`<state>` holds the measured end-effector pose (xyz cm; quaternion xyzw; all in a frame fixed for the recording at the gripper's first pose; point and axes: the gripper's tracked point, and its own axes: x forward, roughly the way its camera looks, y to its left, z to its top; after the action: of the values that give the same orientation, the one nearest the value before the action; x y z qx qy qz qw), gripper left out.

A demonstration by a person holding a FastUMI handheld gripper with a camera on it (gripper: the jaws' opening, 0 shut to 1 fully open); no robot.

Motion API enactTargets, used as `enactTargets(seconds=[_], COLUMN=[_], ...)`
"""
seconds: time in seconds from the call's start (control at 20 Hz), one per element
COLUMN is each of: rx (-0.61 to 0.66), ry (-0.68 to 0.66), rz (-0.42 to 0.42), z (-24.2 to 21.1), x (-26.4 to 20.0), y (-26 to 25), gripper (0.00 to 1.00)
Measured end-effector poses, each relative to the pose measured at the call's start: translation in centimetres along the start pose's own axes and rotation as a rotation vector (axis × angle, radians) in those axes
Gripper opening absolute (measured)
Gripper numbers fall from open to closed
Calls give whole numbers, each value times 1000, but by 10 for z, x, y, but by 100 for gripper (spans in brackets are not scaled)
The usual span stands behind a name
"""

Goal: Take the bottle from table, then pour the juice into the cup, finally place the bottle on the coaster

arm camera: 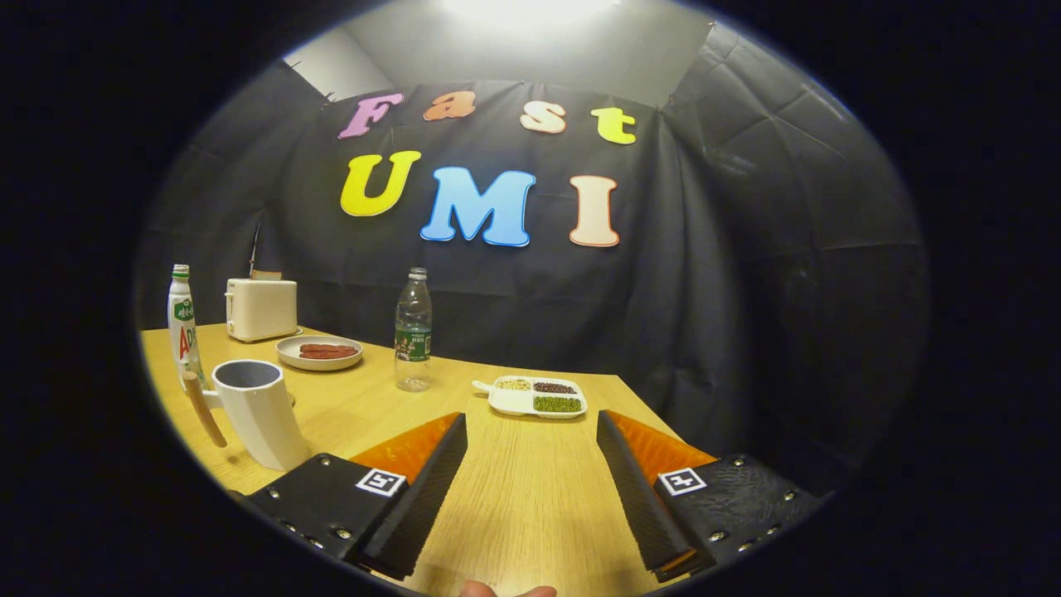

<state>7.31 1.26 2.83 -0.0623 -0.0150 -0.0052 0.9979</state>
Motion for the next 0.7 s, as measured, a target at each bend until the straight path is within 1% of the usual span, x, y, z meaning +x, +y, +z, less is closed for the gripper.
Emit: enactTargets(seconds=[0.2, 0.4, 0.55, 0.7], rx=[10, 31, 69, 77], ry=[-35, -52, -75, -83], rz=[-55, -104, -127, -132], z=[29, 63, 92, 113], x=[-2, -24, -45, -59], y=[-9, -11, 3, 29], gripper=[95, 95, 95, 95])
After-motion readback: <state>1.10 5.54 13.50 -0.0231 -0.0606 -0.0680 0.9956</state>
